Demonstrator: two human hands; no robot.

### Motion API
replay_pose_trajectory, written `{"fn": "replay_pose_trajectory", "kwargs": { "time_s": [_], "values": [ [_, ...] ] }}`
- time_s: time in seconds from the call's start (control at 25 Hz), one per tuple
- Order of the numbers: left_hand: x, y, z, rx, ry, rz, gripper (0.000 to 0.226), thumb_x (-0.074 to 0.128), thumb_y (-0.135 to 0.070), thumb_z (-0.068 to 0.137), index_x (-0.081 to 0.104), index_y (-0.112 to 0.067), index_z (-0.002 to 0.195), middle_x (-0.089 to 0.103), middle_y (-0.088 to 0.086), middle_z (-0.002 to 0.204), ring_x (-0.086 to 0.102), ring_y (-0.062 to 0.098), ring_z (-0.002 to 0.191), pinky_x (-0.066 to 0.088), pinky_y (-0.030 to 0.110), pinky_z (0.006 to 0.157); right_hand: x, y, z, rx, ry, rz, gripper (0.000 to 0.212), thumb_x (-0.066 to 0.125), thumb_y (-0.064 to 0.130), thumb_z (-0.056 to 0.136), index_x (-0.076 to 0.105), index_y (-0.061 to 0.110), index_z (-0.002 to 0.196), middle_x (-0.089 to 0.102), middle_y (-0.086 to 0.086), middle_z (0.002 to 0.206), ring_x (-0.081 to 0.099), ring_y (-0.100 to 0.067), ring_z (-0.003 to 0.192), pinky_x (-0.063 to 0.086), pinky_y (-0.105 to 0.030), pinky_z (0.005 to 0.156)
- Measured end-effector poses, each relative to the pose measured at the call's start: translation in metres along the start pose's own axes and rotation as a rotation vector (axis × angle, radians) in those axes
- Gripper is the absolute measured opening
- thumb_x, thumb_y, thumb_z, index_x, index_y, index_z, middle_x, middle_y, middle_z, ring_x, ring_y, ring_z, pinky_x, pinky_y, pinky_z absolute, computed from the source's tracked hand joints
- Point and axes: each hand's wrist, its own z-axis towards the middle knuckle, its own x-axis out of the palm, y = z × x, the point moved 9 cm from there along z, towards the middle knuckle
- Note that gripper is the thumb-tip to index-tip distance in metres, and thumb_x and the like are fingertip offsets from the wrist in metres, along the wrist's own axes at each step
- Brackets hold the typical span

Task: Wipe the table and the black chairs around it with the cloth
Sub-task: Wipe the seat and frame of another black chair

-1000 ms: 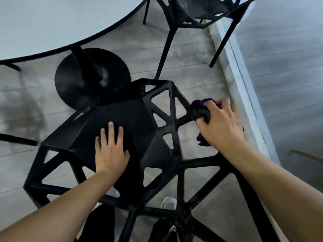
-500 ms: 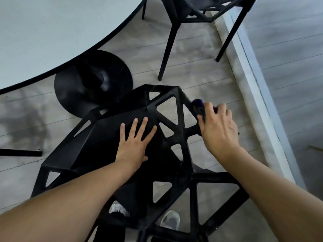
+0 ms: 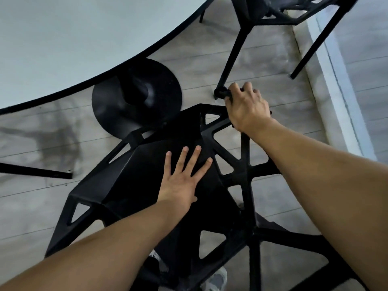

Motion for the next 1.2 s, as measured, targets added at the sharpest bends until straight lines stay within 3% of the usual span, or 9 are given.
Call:
{"fn": "replay_pose_trajectory", "kwargs": {
  "time_s": [0.24, 0.48, 0.56, 0.68, 0.8, 0.92, 1.04, 1.2],
  "values": [
    [0.002, 0.000, 0.003, 0.006, 0.027, -0.013, 0.121, 0.070, -0.043, 0.091, -0.036, -0.041, 0.149, -0.055, 0.001, 0.150, -0.041, 0.033, 0.144, -0.015, 0.068, 0.117, 0.011, 0.059, -0.001, -0.319, -0.072, -0.055, 0.038, 0.041, 0.033, 0.104, 0.049, 0.017, 0.138, 0.050, -0.014, 0.135, 0.049, -0.039, 0.121, 0.040, -0.051, 0.097],
    [0.001, 0.000, 0.002, 0.040, 0.032, 0.005, 0.116, 0.068, -0.046, 0.091, -0.035, -0.042, 0.146, -0.039, 0.004, 0.161, -0.035, 0.034, 0.148, -0.013, 0.066, 0.119, 0.042, 0.131, -0.044, -0.451, 0.013, 0.232, 0.042, 0.050, 0.037, 0.100, 0.052, 0.024, 0.141, 0.045, -0.005, 0.146, 0.042, -0.032, 0.133, 0.030, -0.047, 0.112],
    [-0.007, 0.001, -0.004, 0.079, -0.023, -0.039, 0.107, 0.065, -0.045, 0.093, -0.022, -0.038, 0.156, -0.032, 0.003, 0.164, -0.029, 0.033, 0.152, -0.011, 0.063, 0.121, 0.032, 0.121, -0.043, -0.447, 0.070, 0.318, 0.050, 0.054, 0.042, 0.097, 0.048, 0.029, 0.145, 0.044, -0.002, 0.149, 0.041, -0.028, 0.136, 0.032, -0.044, 0.113],
    [-0.022, 0.036, -0.025, 0.071, -0.226, -0.107, 0.089, 0.061, -0.044, 0.095, 0.003, -0.031, 0.162, -0.011, 0.006, 0.170, -0.010, 0.031, 0.157, -0.005, 0.049, 0.127, 0.022, 0.098, -0.031, -0.400, 0.038, 0.148, 0.064, 0.054, 0.051, 0.093, 0.038, 0.031, 0.151, 0.044, -0.003, 0.151, 0.040, -0.028, 0.137, 0.032, -0.041, 0.114],
    [-0.015, 0.124, -0.059, -0.199, -0.327, -0.168, 0.109, 0.067, -0.060, 0.085, -0.002, -0.025, 0.162, -0.007, 0.007, 0.170, -0.006, 0.030, 0.157, -0.003, 0.045, 0.128, 0.041, 0.102, -0.032, -0.264, -0.051, 0.087, 0.067, 0.044, 0.062, 0.093, 0.036, 0.030, 0.151, 0.040, -0.005, 0.155, 0.030, -0.027, 0.146, 0.015, -0.042, 0.124],
    [0.021, 0.188, -0.079, -0.403, -0.128, -0.285, 0.137, 0.067, -0.080, 0.070, -0.020, -0.022, 0.159, -0.014, 0.003, 0.170, -0.010, 0.027, 0.157, 0.001, 0.046, 0.128, 0.046, 0.109, -0.034, -0.138, -0.202, 0.188, 0.054, 0.040, 0.056, 0.097, 0.050, 0.028, 0.142, 0.049, -0.006, 0.148, 0.034, -0.029, 0.144, 0.016, -0.045, 0.123],
    [0.037, 0.199, -0.079, -0.397, -0.081, -0.413, 0.145, 0.068, -0.083, 0.065, -0.024, -0.022, 0.157, -0.020, -0.001, 0.169, -0.009, 0.024, 0.158, 0.005, 0.044, 0.128, 0.045, 0.144, -0.058, -0.124, -0.284, 0.326, 0.043, 0.048, 0.048, 0.098, 0.062, 0.026, 0.131, 0.055, -0.006, 0.141, 0.043, -0.029, 0.137, 0.025, -0.046, 0.118],
    [0.038, 0.199, -0.079, -0.361, -0.116, -0.474, 0.144, 0.068, -0.084, 0.063, -0.021, -0.025, 0.159, -0.020, -0.004, 0.169, -0.008, 0.021, 0.158, 0.007, 0.043, 0.129, 0.058, 0.233, -0.106, -0.386, -0.233, 0.330, 0.041, 0.055, 0.046, 0.092, 0.067, 0.025, 0.126, 0.062, -0.004, 0.133, 0.052, -0.028, 0.128, 0.036, -0.044, 0.109]
  ]
}}
